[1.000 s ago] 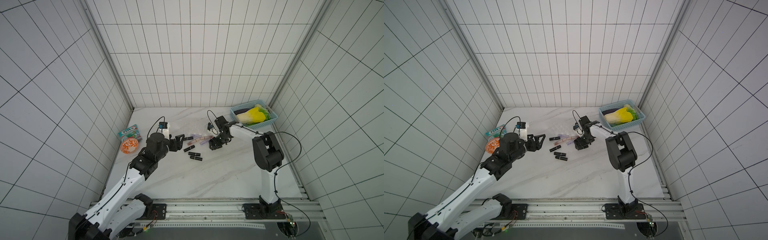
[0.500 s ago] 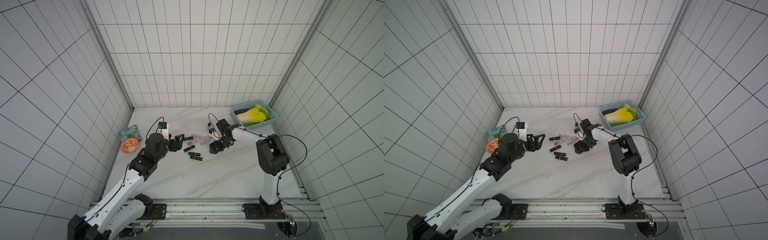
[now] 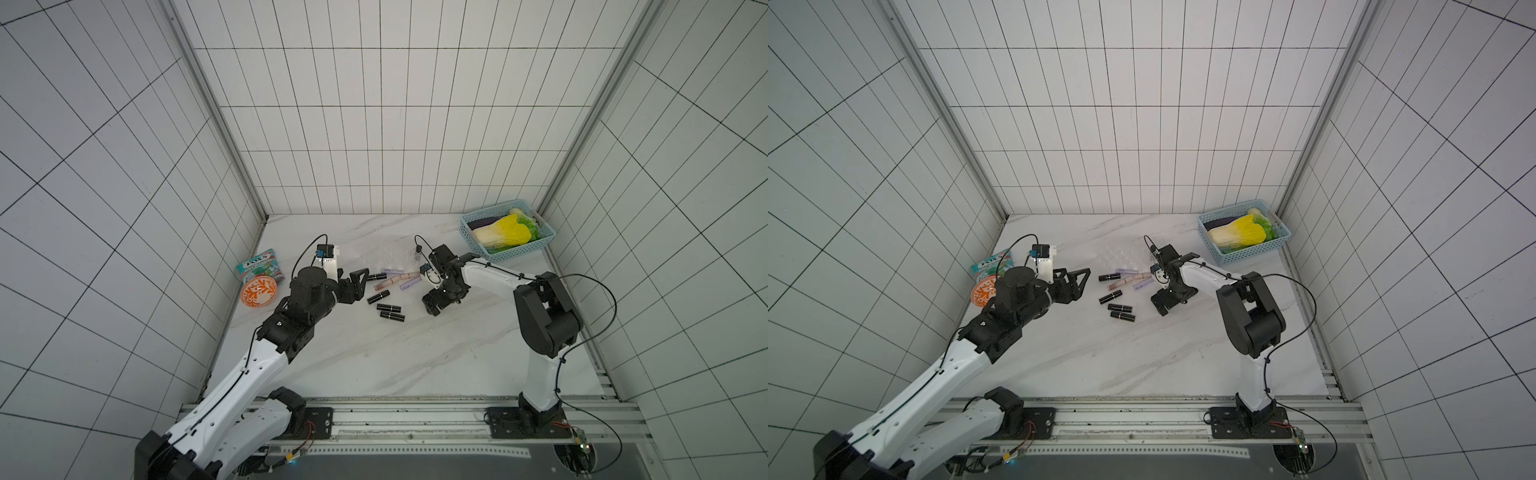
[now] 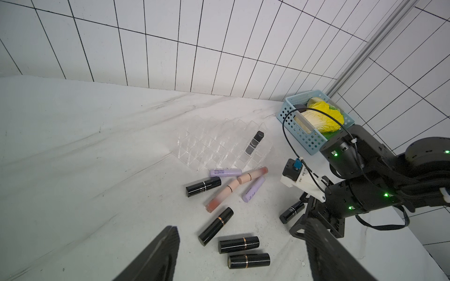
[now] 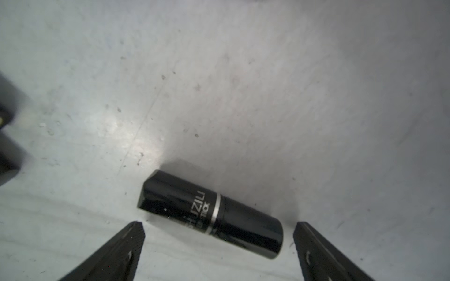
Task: Arrange the lipsticks in the organizer
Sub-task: Pick up the lipstick at the center of the board.
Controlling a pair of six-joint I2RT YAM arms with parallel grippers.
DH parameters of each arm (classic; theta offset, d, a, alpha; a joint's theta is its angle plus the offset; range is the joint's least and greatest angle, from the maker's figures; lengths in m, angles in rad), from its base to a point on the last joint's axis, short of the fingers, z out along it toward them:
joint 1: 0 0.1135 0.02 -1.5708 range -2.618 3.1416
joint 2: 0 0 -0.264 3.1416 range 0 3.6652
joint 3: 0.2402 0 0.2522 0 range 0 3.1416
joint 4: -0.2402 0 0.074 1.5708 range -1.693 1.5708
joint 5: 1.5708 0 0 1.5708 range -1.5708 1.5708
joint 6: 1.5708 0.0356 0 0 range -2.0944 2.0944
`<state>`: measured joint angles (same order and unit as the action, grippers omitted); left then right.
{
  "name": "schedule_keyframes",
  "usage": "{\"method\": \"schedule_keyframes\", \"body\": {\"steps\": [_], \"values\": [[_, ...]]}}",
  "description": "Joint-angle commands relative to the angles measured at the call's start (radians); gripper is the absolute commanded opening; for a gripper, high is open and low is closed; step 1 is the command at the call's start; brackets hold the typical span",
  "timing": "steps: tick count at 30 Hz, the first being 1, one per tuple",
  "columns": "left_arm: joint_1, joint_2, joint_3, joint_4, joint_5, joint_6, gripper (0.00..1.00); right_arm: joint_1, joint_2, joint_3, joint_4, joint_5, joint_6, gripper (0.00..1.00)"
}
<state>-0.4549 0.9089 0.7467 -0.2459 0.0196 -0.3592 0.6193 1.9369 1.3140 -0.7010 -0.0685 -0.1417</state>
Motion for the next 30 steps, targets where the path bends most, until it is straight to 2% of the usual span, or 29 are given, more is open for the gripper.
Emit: {"method": "schedule_keyframes", "body": {"steps": [1,13,17,20,25,30], "values": [[0.005,-0.016,-0.015,0.017,0.001,0.006,0.79,0.008,0.029,0.006,-0.014,0.046,0.01,0.98],[0.005,-0.011,-0.01,0.017,0.004,0.005,0.79,0.025,0.111,0.131,0.015,0.123,-0.052,0.99],[0.006,-0.01,-0.009,0.017,0.0,0.007,0.8,0.029,0.144,0.168,0.002,0.106,-0.059,0.99],[0.005,-0.005,-0.007,0.019,0.0,0.007,0.8,0.031,0.148,0.161,-0.003,0.088,-0.055,0.93],[0.005,0.003,-0.003,0.022,0.006,0.003,0.79,0.034,0.124,0.132,-0.022,0.053,-0.024,0.73],[0.005,-0.001,0.001,0.022,0.015,-0.002,0.79,0.034,0.094,0.086,-0.056,0.073,0.027,0.71]]}}
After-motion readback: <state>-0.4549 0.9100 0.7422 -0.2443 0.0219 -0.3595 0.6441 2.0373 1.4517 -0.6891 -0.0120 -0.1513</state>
